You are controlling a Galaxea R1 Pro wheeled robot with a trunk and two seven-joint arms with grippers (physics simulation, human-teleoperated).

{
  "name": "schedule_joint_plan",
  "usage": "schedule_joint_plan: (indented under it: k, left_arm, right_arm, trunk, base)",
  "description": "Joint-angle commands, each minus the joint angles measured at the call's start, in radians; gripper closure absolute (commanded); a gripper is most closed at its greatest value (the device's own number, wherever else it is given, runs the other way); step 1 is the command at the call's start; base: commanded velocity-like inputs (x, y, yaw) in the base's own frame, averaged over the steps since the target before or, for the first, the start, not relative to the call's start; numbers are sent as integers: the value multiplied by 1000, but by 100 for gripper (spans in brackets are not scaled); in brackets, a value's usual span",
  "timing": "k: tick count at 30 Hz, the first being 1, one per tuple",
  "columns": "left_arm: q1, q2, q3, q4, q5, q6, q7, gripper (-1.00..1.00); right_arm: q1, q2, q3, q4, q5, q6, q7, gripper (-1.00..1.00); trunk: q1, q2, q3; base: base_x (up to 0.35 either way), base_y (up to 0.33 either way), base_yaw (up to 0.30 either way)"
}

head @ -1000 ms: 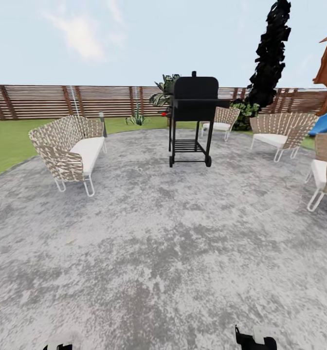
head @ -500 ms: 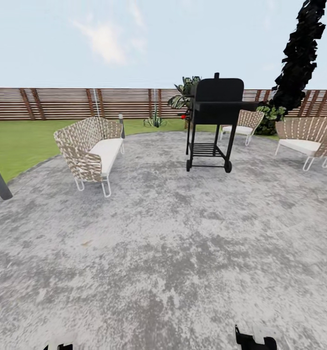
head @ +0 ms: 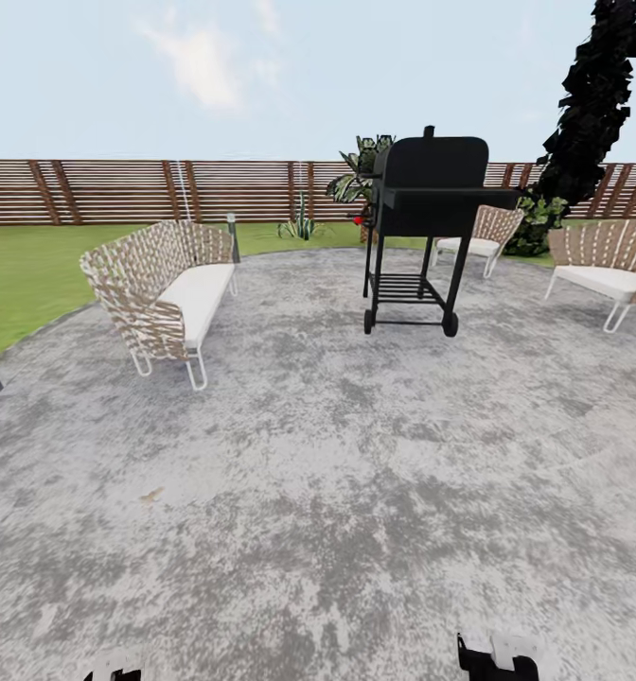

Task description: Pick up the pesticide atomizer in the garden and spray insectifuge to fully cover both potted plants in the garden.

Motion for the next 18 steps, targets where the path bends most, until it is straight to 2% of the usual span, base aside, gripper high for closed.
schedule_joint_plan:
  k: [1, 5, 18]
  left_arm:
    - [-1, 0, 3, 1, -11, -4, 7, 100]
    - [-1, 0, 3, 1, -11, -4, 8, 100]
    - [-1, 1, 4, 1, -11, -4, 8, 100]
  right_arm:
    - [-1, 0, -5, 5, 10, -2, -5, -100]
    - [0, 0, -5, 82, 10, -1, -6, -100]
    - [1, 1, -5, 92, 10, 0, -7, -100]
  trunk:
    - [0, 0, -1]
    - [0, 0, -1]
    - [0, 0, -1]
  base:
    - [338, -11, 0]
    - [339, -3, 0]
    - [339, 0, 0]
